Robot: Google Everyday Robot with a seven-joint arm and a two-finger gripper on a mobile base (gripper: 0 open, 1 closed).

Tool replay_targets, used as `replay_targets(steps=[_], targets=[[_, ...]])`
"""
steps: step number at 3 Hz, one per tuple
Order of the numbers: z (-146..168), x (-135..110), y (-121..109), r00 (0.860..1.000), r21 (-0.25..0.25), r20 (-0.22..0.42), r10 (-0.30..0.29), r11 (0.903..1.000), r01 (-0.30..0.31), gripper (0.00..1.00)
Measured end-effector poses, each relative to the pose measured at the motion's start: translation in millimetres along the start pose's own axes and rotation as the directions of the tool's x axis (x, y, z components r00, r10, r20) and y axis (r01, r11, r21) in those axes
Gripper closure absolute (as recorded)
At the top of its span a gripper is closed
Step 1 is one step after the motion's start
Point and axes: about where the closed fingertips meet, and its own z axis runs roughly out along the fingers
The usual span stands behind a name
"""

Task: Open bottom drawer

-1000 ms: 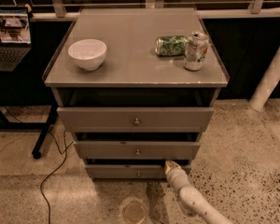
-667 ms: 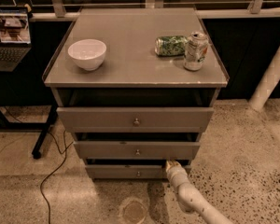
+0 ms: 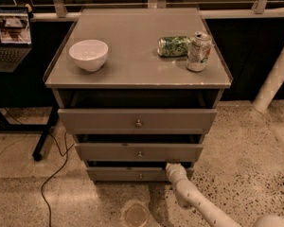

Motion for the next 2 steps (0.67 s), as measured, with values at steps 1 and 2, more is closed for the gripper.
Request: replay_targets(steps=[1, 2], targets=[[0.1, 0.1, 0.1, 1.000, 0.000, 0.000, 0.000, 1.0000, 0.000, 1.00], [3.4, 5.4, -0.4, 1.000, 0.008, -0.021, -0.009, 0.9999, 0.009, 1.00]])
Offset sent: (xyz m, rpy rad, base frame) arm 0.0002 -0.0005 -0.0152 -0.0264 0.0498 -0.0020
